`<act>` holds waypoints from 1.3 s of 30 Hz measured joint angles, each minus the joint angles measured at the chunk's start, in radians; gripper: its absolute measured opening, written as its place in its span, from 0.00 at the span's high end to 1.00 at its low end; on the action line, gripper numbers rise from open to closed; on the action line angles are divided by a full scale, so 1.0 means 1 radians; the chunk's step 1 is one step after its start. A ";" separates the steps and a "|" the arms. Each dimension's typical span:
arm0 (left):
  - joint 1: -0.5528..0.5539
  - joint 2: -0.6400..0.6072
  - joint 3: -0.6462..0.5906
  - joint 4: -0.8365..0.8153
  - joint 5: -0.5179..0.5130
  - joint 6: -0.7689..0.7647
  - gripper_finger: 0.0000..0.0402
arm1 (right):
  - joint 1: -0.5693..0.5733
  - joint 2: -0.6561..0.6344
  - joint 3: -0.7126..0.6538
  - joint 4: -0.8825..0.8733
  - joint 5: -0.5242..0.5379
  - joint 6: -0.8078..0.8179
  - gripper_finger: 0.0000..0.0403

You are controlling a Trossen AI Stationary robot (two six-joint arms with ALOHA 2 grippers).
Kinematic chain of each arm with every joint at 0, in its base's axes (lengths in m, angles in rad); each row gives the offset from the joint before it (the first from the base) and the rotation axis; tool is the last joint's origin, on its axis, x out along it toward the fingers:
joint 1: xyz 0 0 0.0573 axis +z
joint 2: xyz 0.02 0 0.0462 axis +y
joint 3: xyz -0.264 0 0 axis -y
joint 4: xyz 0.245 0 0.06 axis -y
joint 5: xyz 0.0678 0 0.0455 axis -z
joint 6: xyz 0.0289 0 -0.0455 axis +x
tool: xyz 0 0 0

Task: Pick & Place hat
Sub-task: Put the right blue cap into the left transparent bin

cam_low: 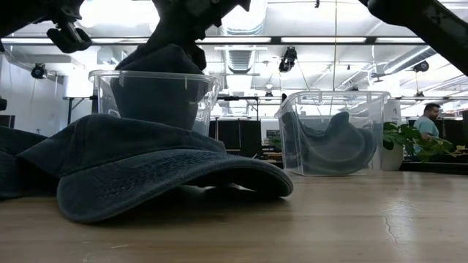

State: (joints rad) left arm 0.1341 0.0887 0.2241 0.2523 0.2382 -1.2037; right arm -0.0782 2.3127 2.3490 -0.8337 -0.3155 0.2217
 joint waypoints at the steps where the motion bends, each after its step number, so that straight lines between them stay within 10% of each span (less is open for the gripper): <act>1: 0.000 0.000 0.000 0.000 0.000 0.000 0.62 | -0.002 0.000 0.001 0.000 0.000 -0.018 0.96; 15: 0.000 0.000 0.000 0.001 0.000 0.000 0.62 | 0.002 -0.098 0.008 0.005 0.571 -0.483 0.98; 39: 0.000 0.000 0.000 0.000 -0.036 0.007 0.62 | 0.085 0.041 0.000 -0.126 0.203 -0.259 0.96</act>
State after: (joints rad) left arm 0.1341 0.0887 0.2241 0.2527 0.2027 -1.1969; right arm 0.0066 2.3535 2.3493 -0.9593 -0.1121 -0.0374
